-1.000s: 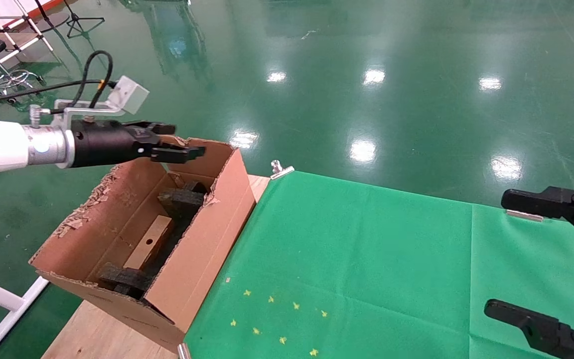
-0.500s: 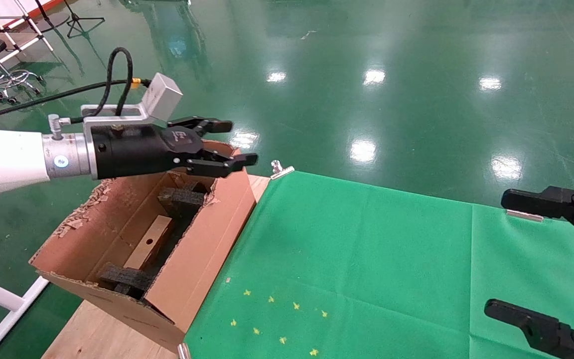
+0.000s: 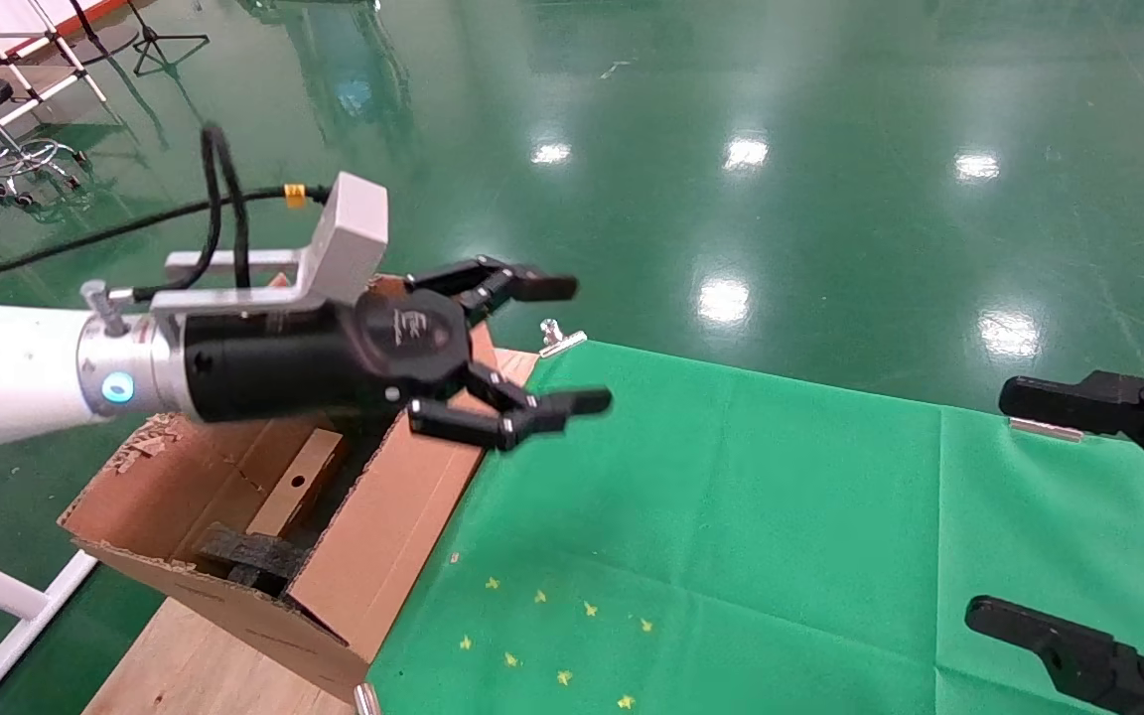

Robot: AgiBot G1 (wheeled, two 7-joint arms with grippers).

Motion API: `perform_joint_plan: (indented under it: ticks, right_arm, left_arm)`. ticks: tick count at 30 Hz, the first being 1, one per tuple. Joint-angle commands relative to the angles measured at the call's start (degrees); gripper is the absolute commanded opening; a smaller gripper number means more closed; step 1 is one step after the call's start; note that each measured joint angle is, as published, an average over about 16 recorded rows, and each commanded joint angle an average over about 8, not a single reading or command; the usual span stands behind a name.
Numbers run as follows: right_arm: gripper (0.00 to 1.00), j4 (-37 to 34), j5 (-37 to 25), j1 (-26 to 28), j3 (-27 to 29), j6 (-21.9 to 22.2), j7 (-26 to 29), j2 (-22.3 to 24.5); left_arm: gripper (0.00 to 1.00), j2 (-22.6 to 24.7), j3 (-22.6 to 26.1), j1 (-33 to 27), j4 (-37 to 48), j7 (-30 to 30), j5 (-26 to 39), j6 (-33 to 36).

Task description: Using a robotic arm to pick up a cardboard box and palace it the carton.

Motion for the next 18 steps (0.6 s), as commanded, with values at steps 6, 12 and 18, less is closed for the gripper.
perform_joint_plan:
  ticks: [6, 12, 18]
  right_arm:
    - [1.0, 0.0, 0.0, 0.0, 0.0, 0.0, 0.0, 0.0]
    - [1.0, -0.01, 0.0, -0.01, 0.0, 0.01, 0.0, 0.0]
    - [1.0, -0.02, 0.02, -0.01, 0.0, 0.02, 0.0, 0.01]
  left_arm:
    - [1.0, -0.47, -2.13, 5.11, -7.47, 1.32, -7.23, 2.9]
    - [1.0, -0.79, -3.59, 8.64, -12.69, 2.2, -12.25, 4.91]
    - [1.0, -0.91, -4.06, 9.68, -14.12, 2.41, -13.77, 5.53]
